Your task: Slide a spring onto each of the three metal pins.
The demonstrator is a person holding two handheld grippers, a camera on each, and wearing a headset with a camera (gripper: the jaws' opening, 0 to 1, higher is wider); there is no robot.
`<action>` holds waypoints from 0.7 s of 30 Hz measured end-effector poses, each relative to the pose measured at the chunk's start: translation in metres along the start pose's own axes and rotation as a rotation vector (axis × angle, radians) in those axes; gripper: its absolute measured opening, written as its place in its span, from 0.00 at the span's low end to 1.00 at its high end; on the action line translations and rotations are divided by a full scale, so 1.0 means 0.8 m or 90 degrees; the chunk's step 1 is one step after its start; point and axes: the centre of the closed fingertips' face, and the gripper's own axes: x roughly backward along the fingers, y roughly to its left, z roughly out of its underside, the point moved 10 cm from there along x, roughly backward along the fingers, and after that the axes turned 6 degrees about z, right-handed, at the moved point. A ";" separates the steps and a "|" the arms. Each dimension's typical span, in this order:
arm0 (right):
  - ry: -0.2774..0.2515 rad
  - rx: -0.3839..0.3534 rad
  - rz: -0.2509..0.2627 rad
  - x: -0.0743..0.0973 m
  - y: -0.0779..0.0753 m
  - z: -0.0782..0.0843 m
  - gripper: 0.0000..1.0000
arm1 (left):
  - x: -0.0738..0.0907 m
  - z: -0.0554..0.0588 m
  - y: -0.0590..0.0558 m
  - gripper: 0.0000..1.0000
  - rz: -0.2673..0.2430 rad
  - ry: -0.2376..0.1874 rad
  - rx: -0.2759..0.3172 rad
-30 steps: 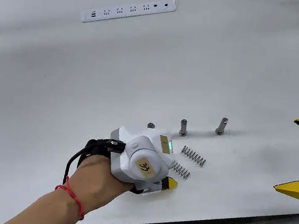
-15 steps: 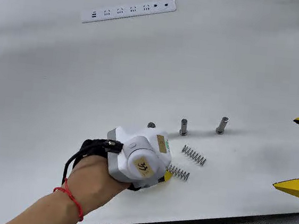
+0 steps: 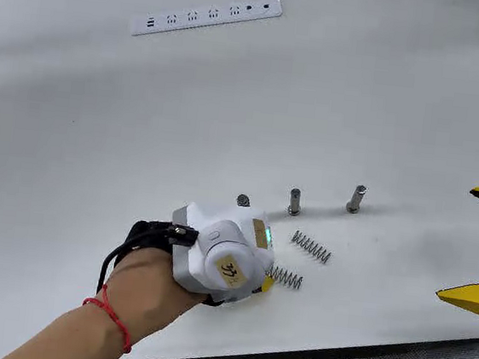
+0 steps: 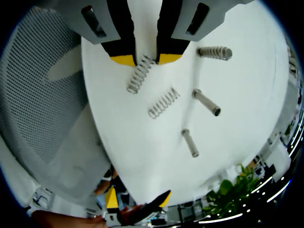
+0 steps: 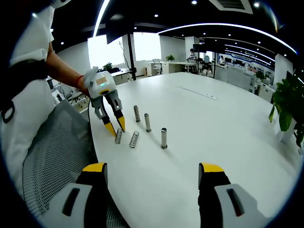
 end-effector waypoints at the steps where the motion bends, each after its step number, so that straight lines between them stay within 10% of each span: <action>1: 0.000 0.000 0.001 0.000 0.000 0.000 0.79 | 0.000 -0.001 0.000 0.20 -0.001 0.000 -0.005; 21: -0.001 -0.002 0.002 0.000 0.003 0.002 0.79 | -0.003 -0.004 -0.005 0.12 0.018 -0.002 0.012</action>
